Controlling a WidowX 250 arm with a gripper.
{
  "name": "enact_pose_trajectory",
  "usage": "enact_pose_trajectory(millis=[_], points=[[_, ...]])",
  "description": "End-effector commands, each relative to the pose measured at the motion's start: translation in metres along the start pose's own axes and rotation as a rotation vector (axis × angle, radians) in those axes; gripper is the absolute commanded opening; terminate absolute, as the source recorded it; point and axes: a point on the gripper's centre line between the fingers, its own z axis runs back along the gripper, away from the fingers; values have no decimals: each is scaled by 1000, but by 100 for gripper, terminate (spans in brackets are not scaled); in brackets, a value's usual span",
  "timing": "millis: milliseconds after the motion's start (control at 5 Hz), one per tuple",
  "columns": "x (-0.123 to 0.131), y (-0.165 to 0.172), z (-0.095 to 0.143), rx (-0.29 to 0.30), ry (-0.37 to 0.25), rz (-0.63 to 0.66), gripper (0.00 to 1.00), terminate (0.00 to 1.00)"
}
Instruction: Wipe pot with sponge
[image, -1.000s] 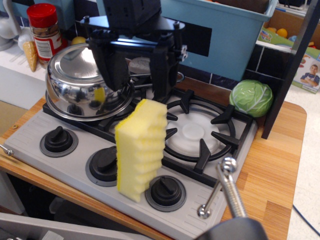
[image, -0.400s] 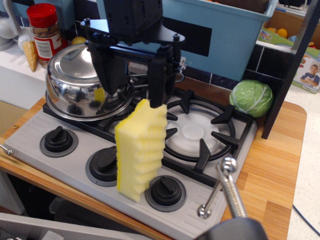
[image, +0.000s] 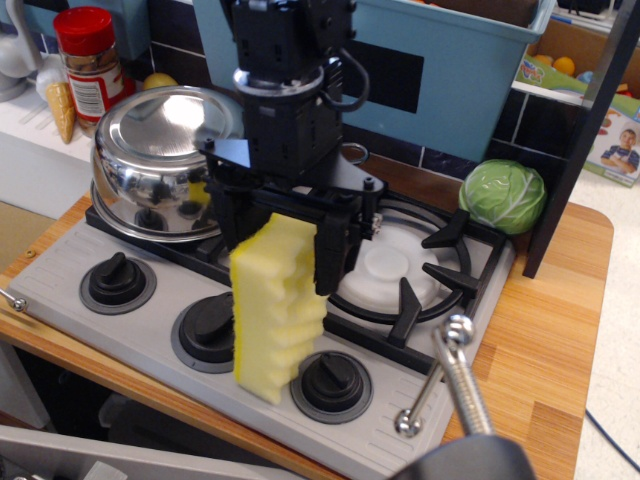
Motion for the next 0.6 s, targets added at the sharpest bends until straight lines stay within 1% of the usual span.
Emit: enact_pose_trajectory(millis=[0,200,400], points=[[10,-7,19,5,-67,9,0,0],[15,-1,17,56,-77,-17,0,0],[27,15,33,77,-67,-79,0,0]])
